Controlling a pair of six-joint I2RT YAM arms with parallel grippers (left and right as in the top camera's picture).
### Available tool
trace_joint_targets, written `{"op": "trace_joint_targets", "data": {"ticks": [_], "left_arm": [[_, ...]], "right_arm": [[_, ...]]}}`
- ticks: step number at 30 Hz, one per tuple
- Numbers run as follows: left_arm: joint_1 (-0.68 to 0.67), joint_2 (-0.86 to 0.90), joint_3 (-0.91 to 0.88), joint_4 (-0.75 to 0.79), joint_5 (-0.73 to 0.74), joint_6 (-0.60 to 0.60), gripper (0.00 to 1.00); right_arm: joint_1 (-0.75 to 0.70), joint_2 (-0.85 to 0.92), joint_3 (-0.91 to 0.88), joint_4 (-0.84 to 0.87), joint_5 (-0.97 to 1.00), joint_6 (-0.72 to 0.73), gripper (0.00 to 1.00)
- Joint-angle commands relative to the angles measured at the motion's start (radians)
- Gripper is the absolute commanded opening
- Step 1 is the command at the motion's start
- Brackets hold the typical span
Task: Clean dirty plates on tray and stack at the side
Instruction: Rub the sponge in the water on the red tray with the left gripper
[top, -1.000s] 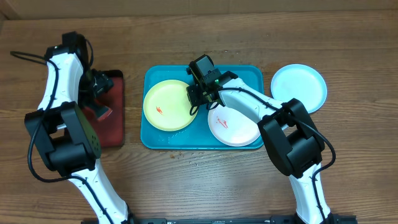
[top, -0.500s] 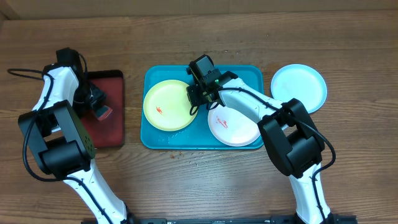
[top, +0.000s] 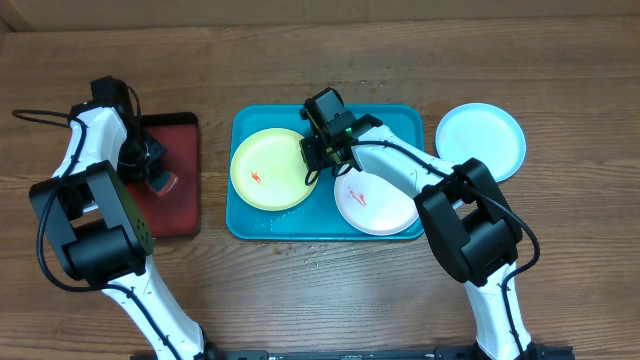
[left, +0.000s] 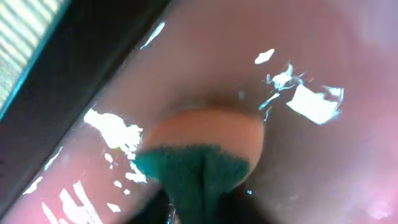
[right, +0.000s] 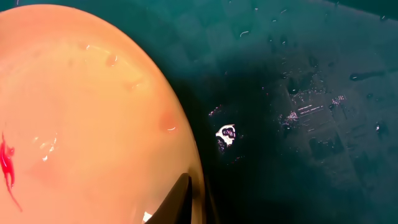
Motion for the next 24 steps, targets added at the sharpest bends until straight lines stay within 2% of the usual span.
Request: {"op": "trace_joint_targets", "data": {"ticks": [1, 8, 9, 10, 13, 16, 18, 19, 20, 21, 22, 24], "left_arm": [[-0.001, -0.015, -0.007, -0.041, 0.014, 0.002, 1.0], [-0.001, -0.015, -0.007, -0.116, 0.157, 0.001, 1.0], [-0.001, -0.015, -0.007, -0.116, 0.171, 0.001, 0.97], [-0.001, -0.015, -0.007, -0.115, 0.181, 0.001, 0.9], [-0.001, -0.015, -0.007, -0.106, 0.184, 0.001, 0.55], [-0.001, -0.015, -0.007, -0.094, 0.179, 0.001, 0.24], [-0.001, -0.015, -0.007, -0.087, 0.175, 0.001, 0.13], [-0.001, -0.015, -0.007, -0.082, 0.175, 0.001, 0.12], [-0.001, -0.015, -0.007, -0.077, 0.173, 0.0, 0.13], [-0.001, -0.015, -0.007, -0.07, 0.172, 0.001, 0.2], [-0.001, -0.015, -0.007, -0.061, 0.172, 0.001, 0.33], [-0.001, -0.015, -0.007, -0.035, 0.16, 0.001, 0.84]], "right_arm": [[0.0, 0.035, -0.037, -0.022, 0.022, 0.0, 0.09], [0.0, 0.035, -0.037, -0.012, 0.022, 0.0, 0.09], [0.0, 0.035, -0.037, -0.012, 0.022, 0.0, 0.09], [0.0, 0.035, -0.037, -0.012, 0.022, 0.0, 0.09], [0.0, 0.035, -0.037, -0.012, 0.022, 0.0, 0.09], [0.0, 0.035, -0.037, -0.012, 0.022, 0.0, 0.09], [0.0, 0.035, -0.037, -0.012, 0.022, 0.0, 0.09], [0.0, 0.035, -0.037, -0.012, 0.022, 0.0, 0.09], [0.0, 0.035, -0.037, -0.012, 0.022, 0.0, 0.09], [0.0, 0.035, -0.037, -0.012, 0.022, 0.0, 0.09], [0.0, 0.035, -0.037, -0.012, 0.022, 0.0, 0.09], [0.0, 0.035, -0.037, -0.012, 0.022, 0.0, 0.09]]}}
